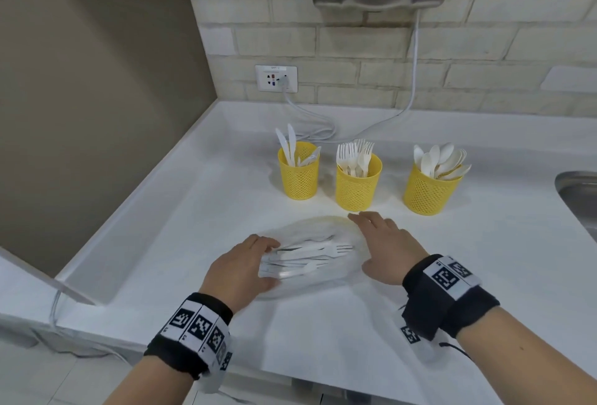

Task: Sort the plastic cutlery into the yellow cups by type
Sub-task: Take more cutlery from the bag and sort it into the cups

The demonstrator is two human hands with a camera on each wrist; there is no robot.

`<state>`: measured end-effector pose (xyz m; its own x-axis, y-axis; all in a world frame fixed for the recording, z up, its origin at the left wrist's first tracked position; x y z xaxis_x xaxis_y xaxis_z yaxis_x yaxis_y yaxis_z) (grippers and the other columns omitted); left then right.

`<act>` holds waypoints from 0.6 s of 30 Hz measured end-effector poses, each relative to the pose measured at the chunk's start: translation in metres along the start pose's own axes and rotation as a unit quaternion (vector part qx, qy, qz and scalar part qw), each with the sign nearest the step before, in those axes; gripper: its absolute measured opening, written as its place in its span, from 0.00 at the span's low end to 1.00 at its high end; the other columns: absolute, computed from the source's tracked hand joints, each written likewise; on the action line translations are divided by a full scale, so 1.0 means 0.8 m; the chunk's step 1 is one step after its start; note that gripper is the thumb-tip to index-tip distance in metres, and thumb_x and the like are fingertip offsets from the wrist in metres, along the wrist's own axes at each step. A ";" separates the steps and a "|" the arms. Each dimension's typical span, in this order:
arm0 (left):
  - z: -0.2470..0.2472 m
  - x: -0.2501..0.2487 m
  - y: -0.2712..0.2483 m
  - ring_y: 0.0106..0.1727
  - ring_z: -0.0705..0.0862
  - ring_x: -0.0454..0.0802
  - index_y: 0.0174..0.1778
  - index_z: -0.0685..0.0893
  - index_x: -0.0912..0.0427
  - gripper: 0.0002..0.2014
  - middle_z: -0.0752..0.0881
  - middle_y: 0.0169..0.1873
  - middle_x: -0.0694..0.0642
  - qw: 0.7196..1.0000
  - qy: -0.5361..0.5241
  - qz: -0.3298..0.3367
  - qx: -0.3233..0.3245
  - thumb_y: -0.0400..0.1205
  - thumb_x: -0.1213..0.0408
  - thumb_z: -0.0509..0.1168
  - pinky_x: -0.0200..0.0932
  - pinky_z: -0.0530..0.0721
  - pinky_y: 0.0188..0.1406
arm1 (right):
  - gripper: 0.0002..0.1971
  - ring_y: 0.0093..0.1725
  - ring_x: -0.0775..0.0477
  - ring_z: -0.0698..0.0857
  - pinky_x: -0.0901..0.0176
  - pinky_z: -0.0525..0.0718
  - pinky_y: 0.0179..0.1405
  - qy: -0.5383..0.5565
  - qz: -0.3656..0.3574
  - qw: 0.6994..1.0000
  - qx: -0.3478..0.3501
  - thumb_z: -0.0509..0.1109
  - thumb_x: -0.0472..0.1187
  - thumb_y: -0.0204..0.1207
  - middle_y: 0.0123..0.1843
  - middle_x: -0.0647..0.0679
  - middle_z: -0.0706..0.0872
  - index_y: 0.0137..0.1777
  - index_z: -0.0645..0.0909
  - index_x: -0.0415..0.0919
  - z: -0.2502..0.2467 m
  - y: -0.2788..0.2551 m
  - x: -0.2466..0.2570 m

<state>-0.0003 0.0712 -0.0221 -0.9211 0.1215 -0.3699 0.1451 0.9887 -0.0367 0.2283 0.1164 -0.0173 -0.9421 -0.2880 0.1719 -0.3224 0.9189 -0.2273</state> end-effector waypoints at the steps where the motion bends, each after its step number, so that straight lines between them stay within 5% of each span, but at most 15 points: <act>1: 0.001 -0.004 0.002 0.58 0.75 0.38 0.71 0.70 0.40 0.31 0.73 0.65 0.35 1.000 0.005 0.010 0.003 0.73 0.48 0.73 0.34 0.75 0.49 | 0.41 0.72 0.42 0.67 0.50 0.72 0.64 0.011 -0.021 0.998 -0.055 0.66 0.39 0.69 0.79 0.50 0.60 0.82 0.54 0.51 -0.013 -0.003 0.012; 4: 0.002 -0.018 0.015 0.70 0.68 0.42 0.75 0.66 0.43 0.39 0.67 0.73 0.38 0.998 0.036 0.043 0.008 0.69 0.47 0.76 0.38 0.76 0.58 | 0.27 0.62 0.47 0.71 0.54 0.71 0.61 0.102 -0.135 0.973 -0.156 0.64 0.34 0.68 0.64 0.52 0.74 0.69 0.73 0.49 -0.041 -0.012 0.058; 7: 0.010 -0.024 0.031 0.78 0.61 0.45 0.79 0.62 0.45 0.46 0.61 0.81 0.41 0.997 0.044 0.058 0.038 0.68 0.48 0.78 0.42 0.71 0.71 | 0.20 0.63 0.48 0.78 0.56 0.75 0.60 0.102 -0.161 0.979 -0.075 0.63 0.36 0.75 0.62 0.54 0.80 0.65 0.77 0.50 -0.013 -0.005 0.076; 13: 0.034 -0.024 0.053 0.83 0.54 0.49 0.84 0.50 0.49 0.55 0.55 0.83 0.48 0.991 0.033 0.044 0.123 0.67 0.49 0.79 0.45 0.61 0.81 | 0.47 0.74 0.46 0.70 0.49 0.79 0.60 0.019 -0.063 0.998 -0.013 0.77 0.51 0.67 0.80 0.54 0.61 0.82 0.54 0.52 0.006 0.016 0.039; 18: 0.040 -0.018 0.067 0.81 0.58 0.51 0.83 0.49 0.47 0.56 0.58 0.82 0.46 0.987 0.088 0.016 0.132 0.66 0.38 0.76 0.55 0.70 0.74 | 0.55 0.75 0.47 0.67 0.48 0.82 0.56 0.027 -0.052 0.998 0.013 0.82 0.51 0.60 0.81 0.57 0.57 0.83 0.50 0.54 0.013 0.025 0.029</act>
<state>0.0321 0.1194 -0.0484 -0.9596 0.1880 -0.2094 0.2425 0.9300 -0.2761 0.1991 0.1255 -0.0281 -0.8975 -0.3649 0.2475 -0.4203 0.8778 -0.2298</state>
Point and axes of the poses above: each hand's wrist, its own y-axis towards the middle knuckle, its own z-axis out of the palm, x = y × z, the point moved 9 cm from there along y, towards the middle knuckle
